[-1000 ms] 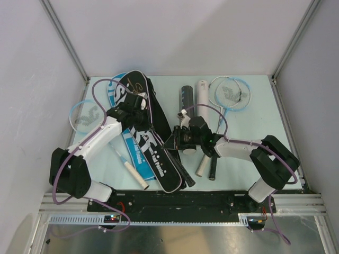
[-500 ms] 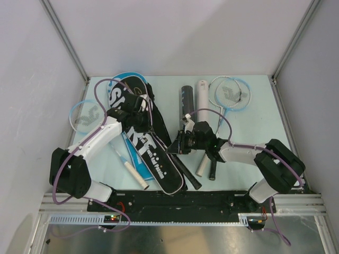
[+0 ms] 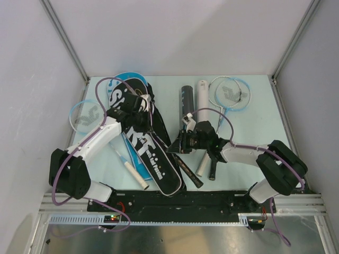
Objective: Pack up the badminton gear
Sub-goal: Place the racket in the racket bag.
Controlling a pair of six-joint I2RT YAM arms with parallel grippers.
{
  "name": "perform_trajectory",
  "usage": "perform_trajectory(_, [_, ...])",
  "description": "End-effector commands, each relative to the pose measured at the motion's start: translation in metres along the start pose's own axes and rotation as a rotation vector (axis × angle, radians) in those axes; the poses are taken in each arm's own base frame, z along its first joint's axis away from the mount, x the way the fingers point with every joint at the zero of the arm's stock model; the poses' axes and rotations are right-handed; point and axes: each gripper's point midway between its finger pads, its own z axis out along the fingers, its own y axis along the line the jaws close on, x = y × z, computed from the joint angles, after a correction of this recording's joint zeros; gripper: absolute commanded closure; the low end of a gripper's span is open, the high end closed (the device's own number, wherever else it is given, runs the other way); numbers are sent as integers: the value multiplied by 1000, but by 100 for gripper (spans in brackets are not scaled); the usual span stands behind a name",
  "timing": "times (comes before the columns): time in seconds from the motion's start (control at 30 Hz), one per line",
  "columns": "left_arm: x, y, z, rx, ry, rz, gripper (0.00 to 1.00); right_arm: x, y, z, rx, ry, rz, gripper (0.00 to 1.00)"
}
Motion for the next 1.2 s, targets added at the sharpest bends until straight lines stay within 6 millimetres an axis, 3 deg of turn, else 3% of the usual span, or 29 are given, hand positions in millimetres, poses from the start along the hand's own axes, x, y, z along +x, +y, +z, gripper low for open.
perform_trajectory(0.0, [-20,-8,-17,22,-97,91,100,-15,17,-7,-48,-50,-66,73])
perform_trajectory(0.13, [-19,-8,-14,26,-87,98,100,-8,17,-4,-58,-26,-62,71])
perform_trajectory(0.23, [-19,-15,-14,63,-75,92,100,-8,17,-1,-60,-31,-60,93])
perform_trajectory(0.33, [-19,-30,-17,130,-59,44,100,-15,18,6,-63,-79,-56,99])
perform_trajectory(0.53, [-11,-63,-29,292,-36,-81,100,-30,22,27,-92,-197,-40,100])
perform_trajectory(0.9, [4,-71,-34,375,-68,-182,100,-63,14,44,-35,-388,22,100])
perform_trajectory(1.17, [-2,-72,-38,396,-141,-253,100,-80,10,56,45,-472,58,100])
